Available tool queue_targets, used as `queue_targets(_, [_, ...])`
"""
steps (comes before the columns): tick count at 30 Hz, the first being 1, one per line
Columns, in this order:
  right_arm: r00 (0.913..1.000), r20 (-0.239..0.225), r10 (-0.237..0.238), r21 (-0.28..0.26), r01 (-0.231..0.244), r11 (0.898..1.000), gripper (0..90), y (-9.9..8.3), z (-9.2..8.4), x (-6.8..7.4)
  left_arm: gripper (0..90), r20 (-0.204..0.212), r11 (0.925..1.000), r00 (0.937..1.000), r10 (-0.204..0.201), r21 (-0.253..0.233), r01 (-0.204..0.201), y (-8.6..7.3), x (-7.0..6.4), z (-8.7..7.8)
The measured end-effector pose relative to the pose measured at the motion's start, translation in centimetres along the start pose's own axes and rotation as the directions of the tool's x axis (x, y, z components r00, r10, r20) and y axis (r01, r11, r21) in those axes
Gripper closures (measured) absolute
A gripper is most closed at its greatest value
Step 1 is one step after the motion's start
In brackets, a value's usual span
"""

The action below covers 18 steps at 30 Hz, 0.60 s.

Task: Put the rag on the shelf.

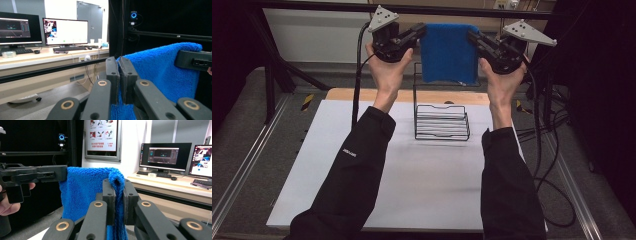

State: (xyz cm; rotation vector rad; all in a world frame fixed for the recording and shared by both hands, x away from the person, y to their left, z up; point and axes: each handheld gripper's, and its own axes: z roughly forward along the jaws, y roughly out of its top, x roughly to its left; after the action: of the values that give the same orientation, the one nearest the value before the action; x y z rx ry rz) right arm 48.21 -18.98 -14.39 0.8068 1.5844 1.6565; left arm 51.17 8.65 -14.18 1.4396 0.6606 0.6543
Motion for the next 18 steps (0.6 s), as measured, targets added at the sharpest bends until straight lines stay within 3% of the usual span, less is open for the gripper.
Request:
queue_targets(10, [0.9999,-0.003,0.010,0.026,-0.010,1.000,84.1,-1.2,2.2,-1.2,86.3,-0.015,0.9999,0.9999,-0.004,0.015,0.005,-1.2,1.3,1.2])
queue_targets(18, [0.9998,-0.008,0.019,0.060,-0.019,0.998,84.0,-3.0,2.9,-2.1,86.3,-0.006,0.9992,0.9999,-0.014,0.038,0.014,-3.1,1.7,1.7])
